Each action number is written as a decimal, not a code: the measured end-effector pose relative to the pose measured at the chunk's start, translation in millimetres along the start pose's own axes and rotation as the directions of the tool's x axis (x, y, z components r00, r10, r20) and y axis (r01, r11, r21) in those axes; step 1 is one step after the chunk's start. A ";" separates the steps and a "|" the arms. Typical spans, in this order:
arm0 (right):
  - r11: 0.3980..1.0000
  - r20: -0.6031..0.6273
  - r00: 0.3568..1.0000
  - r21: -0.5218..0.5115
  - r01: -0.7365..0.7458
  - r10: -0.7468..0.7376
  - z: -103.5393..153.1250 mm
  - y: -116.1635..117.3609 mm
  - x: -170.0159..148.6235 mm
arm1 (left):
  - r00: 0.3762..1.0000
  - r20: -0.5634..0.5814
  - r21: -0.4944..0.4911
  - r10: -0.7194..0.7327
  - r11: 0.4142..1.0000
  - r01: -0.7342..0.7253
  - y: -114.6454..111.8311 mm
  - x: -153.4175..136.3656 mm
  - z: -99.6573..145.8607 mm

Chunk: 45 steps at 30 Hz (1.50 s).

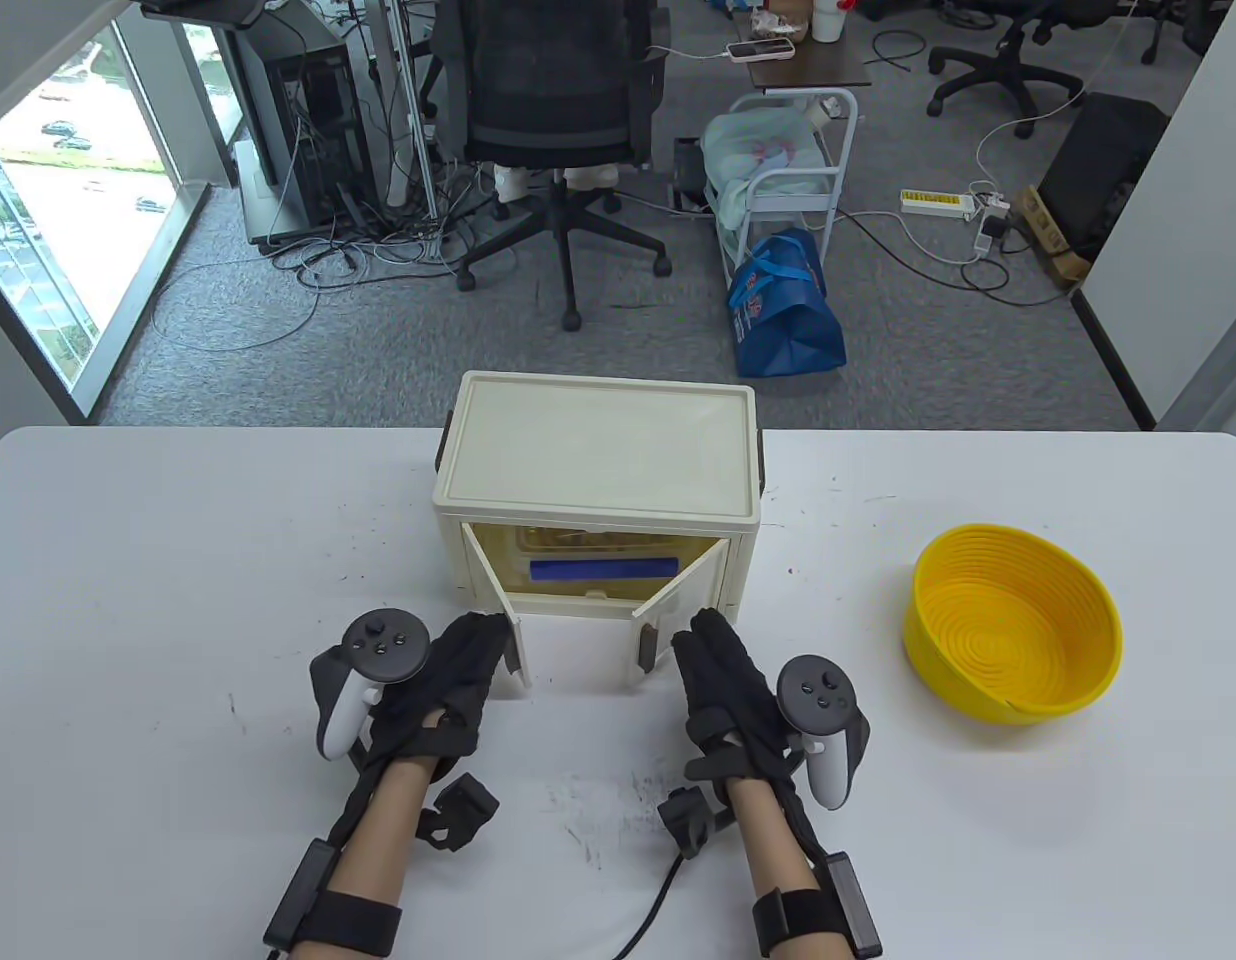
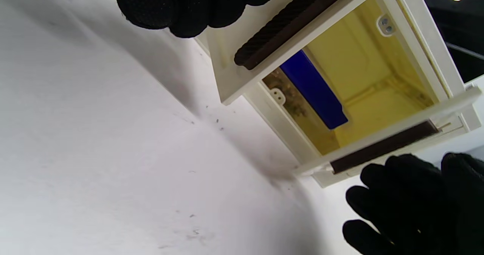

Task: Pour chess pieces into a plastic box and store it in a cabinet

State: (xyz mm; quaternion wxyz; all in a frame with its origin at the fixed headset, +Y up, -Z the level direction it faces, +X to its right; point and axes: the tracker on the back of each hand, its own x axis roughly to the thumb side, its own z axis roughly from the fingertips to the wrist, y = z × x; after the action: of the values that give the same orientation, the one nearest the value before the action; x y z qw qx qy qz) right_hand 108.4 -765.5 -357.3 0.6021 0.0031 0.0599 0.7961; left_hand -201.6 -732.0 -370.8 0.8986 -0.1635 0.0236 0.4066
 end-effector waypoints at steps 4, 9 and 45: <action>1.000 0.003 1.000 0.010 0.011 -0.011 -15.8 13.2 4.9 | 1.000 -0.029 0.003 0.000 1.000 0.000 -9.8 23.0 -15.8; 0.995 -0.014 0.997 0.061 0.080 -0.080 -43.6 30.6 5.0 | 0.995 -0.021 0.064 -0.094 0.993 0.095 -16.3 47.0 -41.1; 0.389 0.078 0.389 0.008 -0.921 0.918 79.2 0.1 68.4 | 0.746 0.269 0.357 -0.610 0.782 0.511 4.9 22.8 82.0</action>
State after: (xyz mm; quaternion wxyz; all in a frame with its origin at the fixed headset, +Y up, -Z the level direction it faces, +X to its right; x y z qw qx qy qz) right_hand 95.6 -692.7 -283.3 0.0638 0.0751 0.0499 0.9939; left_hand -197.4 -686.8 -298.6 0.9802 0.0362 -0.1433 0.1316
